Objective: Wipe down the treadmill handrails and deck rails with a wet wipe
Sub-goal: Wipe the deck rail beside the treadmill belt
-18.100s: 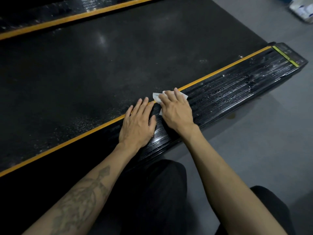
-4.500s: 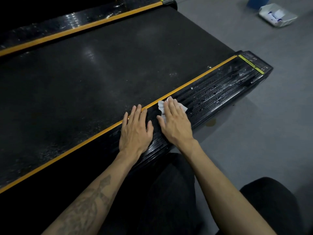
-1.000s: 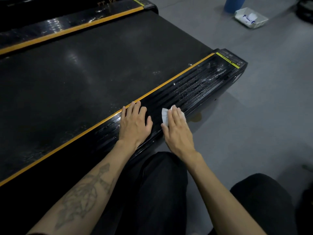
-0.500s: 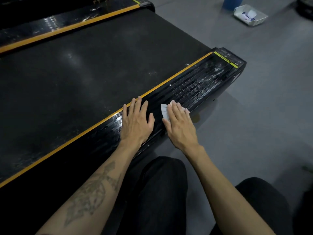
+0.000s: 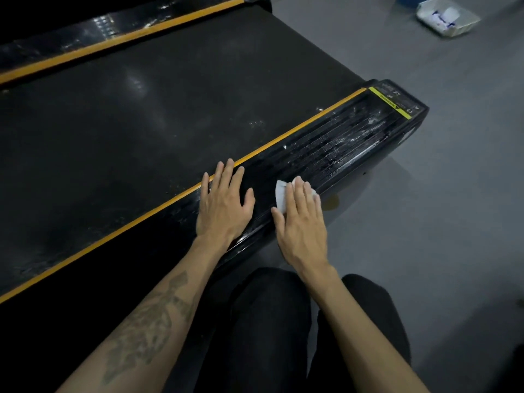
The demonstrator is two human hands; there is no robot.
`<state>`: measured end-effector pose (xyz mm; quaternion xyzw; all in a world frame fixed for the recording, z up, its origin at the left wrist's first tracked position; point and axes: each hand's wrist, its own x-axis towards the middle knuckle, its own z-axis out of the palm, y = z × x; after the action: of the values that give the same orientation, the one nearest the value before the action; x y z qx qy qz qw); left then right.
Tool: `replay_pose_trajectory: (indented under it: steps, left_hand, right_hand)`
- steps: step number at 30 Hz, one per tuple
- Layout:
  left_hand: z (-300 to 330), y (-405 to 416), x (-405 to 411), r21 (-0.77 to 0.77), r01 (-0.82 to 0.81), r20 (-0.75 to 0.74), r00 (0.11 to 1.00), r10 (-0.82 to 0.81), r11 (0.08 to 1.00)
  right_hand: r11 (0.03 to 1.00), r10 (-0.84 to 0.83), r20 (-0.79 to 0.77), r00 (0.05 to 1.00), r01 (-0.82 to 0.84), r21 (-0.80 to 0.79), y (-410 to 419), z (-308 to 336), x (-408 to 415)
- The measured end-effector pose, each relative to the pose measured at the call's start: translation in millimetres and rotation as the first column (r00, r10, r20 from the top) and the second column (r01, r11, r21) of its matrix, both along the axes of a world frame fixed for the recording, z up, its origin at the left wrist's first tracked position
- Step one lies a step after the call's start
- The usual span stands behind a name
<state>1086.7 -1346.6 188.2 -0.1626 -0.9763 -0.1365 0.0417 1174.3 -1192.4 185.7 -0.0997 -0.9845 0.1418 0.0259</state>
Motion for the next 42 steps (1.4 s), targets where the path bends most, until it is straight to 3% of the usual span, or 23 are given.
replay_pose_trajectory:
  steps: [3, 6, 11, 16, 22, 27, 33, 39, 42]
  left_hand:
    - [-1, 1, 1, 0.003, -0.007, -0.002, 1.0, 0.007, 1.0]
    - [0, 0, 1, 0.01, -0.01, -0.006, 1.0, 0.01, 1.0]
    - [-1, 1, 0, 0.007, -0.012, -0.005, 1.0, 0.012, 1.0]
    - [-3, 1, -1, -0.001, -0.013, -0.022, 1.0, 0.013, 1.0]
    - [-5, 2, -1, -0.008, -0.003, -0.03, 1.0, 0.003, 1.0]
    - [-3, 1, -1, -0.035, 0.005, -0.028, 1.0, -0.006, 0.999]
    - [-2, 2, -1, -0.052, 0.009, -0.016, 1.0, -0.01, 0.999]
    - [-1, 1, 0, -0.063, 0.01, -0.005, 1.0, -0.011, 0.998]
    - [-2, 2, 1, -0.062, 0.008, -0.013, 1.0, -0.008, 0.998]
  right_hand:
    - [0.99, 0.129, 0.006, 0.992, -0.128, -0.057, 3, 1, -6]
    - [0.971, 0.239, 0.031, 0.97, -0.239, -0.012, 28, 7, -22]
    - [0.985, 0.16, 0.009, 0.987, -0.159, -0.065, 31, 4, -5]
    - [0.962, 0.271, 0.036, 0.962, -0.271, 0.023, 31, 6, -25]
    - [0.998, 0.058, -0.03, 0.998, -0.058, -0.02, 23, -1, -9]
    - [0.975, 0.22, 0.039, 0.975, -0.22, 0.015, 30, 6, -29]
    - [1.0, 0.012, 0.031, 0.999, -0.012, 0.012, 17, 5, -18]
    - [0.984, 0.173, 0.08, 0.982, -0.176, 0.033, 23, 10, -41]
    - [0.996, 0.088, 0.078, 0.993, -0.089, 0.009, 30, 10, -36]
